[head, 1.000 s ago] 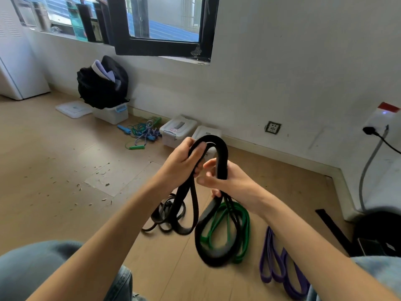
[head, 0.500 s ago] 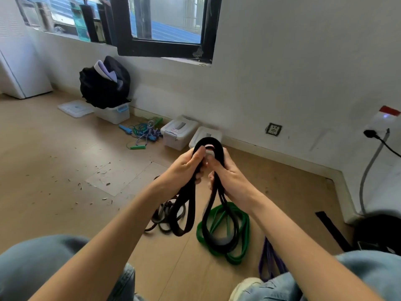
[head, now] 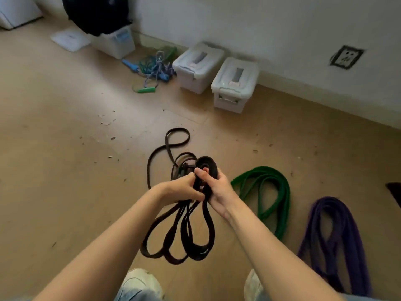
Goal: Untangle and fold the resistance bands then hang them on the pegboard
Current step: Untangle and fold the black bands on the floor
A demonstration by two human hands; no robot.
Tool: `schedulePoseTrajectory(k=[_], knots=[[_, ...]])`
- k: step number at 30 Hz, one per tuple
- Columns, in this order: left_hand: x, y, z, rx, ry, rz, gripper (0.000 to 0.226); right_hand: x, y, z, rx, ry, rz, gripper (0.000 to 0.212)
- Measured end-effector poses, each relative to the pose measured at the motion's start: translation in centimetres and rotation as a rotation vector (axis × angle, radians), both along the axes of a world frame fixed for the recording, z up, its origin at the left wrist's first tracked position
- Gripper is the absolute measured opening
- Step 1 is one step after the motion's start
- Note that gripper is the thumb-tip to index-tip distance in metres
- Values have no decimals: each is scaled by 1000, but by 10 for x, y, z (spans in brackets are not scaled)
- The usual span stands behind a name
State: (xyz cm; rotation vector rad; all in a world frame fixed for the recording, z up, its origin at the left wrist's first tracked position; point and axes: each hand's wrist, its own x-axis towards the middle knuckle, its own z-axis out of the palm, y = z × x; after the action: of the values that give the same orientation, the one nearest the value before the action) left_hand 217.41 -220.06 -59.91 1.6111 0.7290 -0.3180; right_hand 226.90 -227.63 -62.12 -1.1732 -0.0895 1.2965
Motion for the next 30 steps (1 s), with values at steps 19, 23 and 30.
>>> schedulePoseTrajectory(k=[19, 23, 30], knots=[[6, 78, -167, 699, 347, 34, 49, 59, 71, -120, -197, 76, -148, 10], [13, 103, -168, 887, 411, 80, 46, 66, 100, -125, -170, 8, -182, 9], [30, 88, -164, 1147, 82, 168, 33, 74, 135, -152, -340, -340, -157, 56]])
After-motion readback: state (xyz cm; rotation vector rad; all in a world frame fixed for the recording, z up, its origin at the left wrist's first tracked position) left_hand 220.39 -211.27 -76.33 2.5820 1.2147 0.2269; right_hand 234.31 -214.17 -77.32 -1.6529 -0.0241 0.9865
